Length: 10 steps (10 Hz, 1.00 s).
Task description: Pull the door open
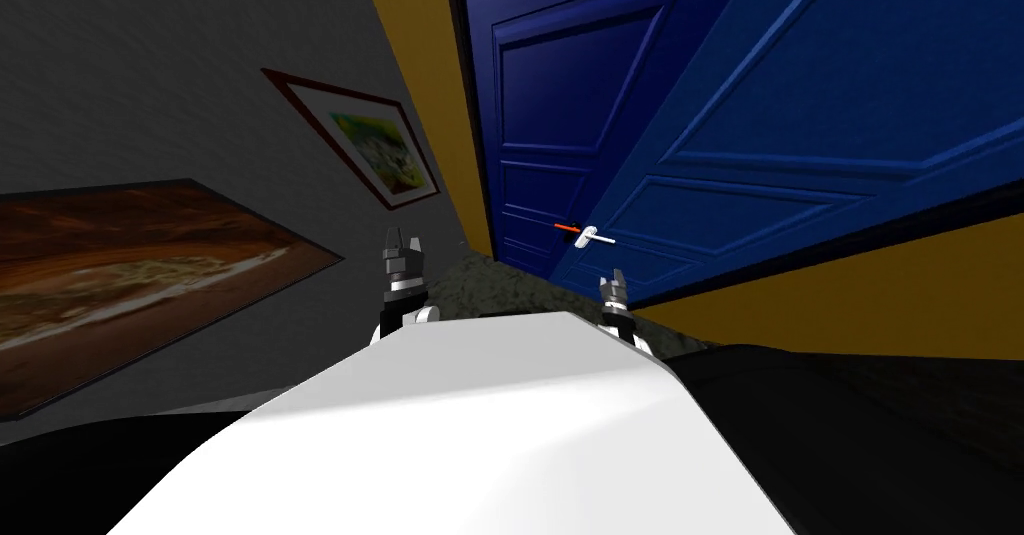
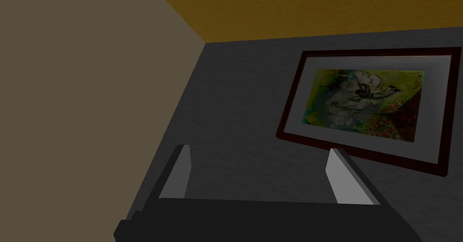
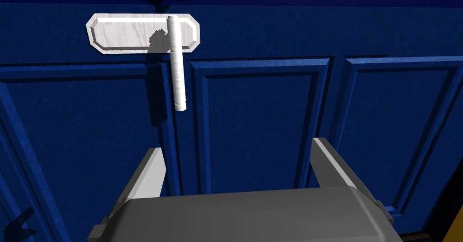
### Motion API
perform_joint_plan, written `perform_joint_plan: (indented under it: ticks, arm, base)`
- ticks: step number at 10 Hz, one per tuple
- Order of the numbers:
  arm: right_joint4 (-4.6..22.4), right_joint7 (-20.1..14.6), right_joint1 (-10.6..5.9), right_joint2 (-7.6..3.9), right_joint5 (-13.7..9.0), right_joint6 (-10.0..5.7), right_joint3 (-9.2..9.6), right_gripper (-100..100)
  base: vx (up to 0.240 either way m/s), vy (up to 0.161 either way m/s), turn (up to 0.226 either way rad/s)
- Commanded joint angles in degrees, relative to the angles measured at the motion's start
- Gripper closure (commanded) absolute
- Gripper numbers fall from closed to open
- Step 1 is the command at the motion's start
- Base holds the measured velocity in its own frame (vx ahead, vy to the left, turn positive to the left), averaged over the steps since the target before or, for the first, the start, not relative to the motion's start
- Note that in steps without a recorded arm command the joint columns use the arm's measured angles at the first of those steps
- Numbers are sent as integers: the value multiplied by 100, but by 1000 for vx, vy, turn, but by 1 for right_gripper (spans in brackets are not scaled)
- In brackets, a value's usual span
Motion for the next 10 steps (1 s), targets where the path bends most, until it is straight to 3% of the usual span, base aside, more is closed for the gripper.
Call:
perform_joint_plan:
  ticks: [1,10]
  arm:
    - [237,-174,19,-51,-1,-32,-176,-100]
    - [1283,-946,127,-245,0,-113,-971,-100]
  base:
    - [114,-49,178]
    - [153,-79,170]
